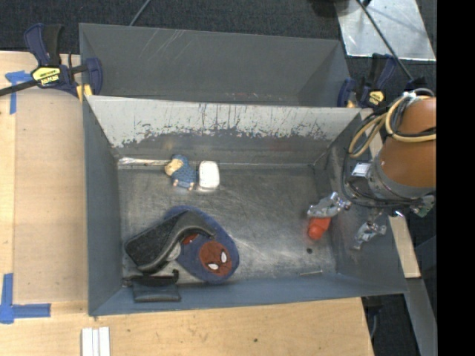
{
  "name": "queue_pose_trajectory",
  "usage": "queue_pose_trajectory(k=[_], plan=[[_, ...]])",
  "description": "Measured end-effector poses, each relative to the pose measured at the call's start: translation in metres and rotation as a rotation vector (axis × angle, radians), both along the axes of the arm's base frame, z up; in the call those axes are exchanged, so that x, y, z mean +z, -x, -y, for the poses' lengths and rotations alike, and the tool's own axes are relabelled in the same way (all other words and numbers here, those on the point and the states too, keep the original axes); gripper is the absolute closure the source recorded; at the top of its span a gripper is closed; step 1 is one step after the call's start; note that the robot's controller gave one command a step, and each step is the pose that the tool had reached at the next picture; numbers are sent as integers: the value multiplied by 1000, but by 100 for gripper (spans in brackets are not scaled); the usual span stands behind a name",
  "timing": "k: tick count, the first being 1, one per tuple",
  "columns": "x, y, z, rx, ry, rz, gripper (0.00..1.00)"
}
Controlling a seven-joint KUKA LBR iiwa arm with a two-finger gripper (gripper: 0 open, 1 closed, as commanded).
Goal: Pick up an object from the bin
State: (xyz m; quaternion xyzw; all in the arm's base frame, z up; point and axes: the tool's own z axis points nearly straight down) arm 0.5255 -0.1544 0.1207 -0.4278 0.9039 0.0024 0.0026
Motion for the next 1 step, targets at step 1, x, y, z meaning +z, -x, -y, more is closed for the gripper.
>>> queue_pose_trajectory(k=[1], plan=[[-48, -12, -14, 373, -14, 3, 0]])
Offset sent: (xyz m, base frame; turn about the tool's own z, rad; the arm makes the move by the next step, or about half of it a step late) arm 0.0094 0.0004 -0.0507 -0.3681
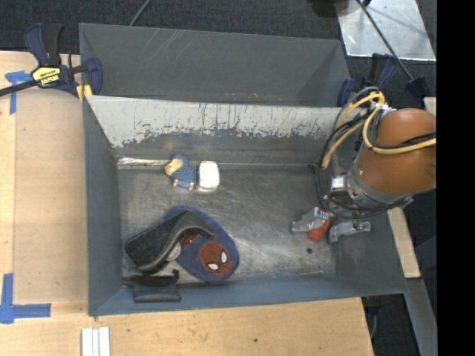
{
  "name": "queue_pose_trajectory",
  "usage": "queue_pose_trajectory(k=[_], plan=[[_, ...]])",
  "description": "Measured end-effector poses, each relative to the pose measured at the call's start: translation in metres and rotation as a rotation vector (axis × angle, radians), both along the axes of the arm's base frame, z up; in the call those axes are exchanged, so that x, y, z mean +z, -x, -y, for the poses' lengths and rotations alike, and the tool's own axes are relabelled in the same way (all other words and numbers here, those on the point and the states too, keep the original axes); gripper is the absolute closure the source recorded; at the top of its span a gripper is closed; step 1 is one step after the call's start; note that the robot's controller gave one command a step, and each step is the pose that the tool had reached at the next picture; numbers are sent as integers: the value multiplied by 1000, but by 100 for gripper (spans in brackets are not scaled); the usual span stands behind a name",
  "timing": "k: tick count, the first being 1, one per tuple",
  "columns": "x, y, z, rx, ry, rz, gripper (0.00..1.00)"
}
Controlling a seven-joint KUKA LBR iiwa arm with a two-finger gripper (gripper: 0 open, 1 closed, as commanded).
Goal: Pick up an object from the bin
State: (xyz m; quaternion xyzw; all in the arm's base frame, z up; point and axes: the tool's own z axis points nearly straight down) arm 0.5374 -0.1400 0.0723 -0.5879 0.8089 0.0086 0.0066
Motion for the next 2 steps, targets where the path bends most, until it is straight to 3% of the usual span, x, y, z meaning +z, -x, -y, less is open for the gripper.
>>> queue_pose_trajectory(k=[1, 2], plan=[[4, -3, 4, -4, 6, 13, 100], [152, -15, 7, -17, 23, 11, 100]])
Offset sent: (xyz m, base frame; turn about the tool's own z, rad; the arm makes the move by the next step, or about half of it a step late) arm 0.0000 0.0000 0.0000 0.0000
